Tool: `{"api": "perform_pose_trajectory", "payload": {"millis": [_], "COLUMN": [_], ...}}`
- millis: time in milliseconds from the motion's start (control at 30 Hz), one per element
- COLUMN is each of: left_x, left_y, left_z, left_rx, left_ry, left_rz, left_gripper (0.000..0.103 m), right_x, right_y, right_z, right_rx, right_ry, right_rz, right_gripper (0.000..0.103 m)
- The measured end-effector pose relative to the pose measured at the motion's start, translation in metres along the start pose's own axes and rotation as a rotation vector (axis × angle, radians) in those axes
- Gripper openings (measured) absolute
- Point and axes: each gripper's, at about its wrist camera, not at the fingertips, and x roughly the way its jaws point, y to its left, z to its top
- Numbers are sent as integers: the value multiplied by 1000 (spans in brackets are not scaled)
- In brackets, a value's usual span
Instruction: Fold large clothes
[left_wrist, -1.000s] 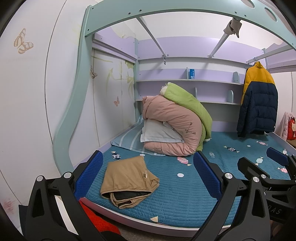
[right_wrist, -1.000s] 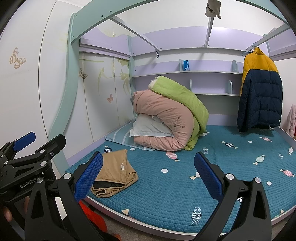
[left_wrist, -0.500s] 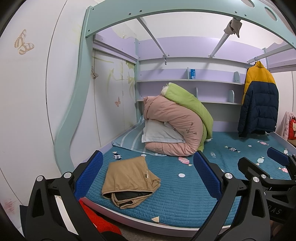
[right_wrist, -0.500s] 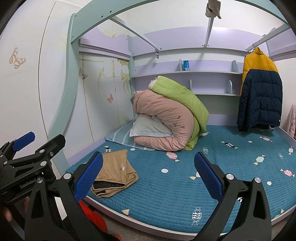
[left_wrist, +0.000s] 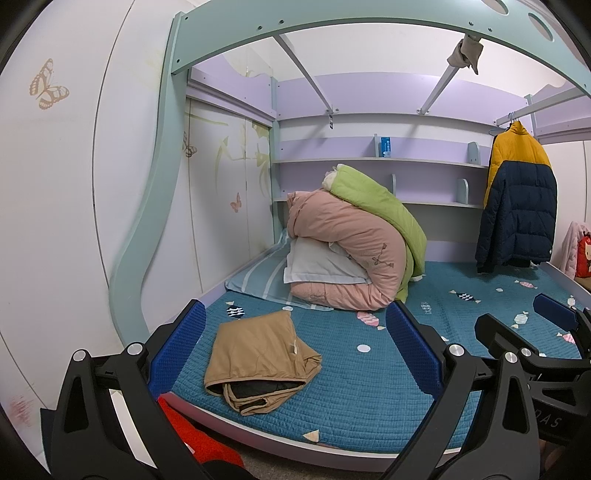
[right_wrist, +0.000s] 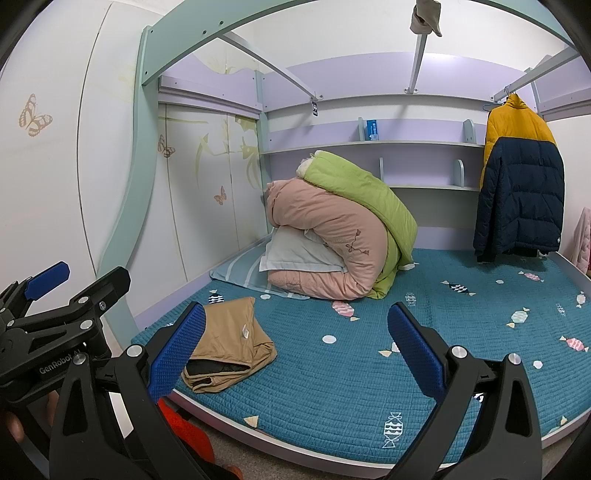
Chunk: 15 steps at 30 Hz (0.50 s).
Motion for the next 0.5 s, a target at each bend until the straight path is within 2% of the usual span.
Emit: {"api": "perform_pose_trajectory", "payload": {"millis": [500], "left_x": [1], "left_y": [2], "left_z": [0], "left_rx": [0], "left_ry": [3], "left_rz": [-2], "left_gripper": [98], "right_x": [-1], "right_y": [1], "right_z": [-1], "right_rx": [0], "right_ry": [1], "right_rz": [1], "right_gripper": [95]}}
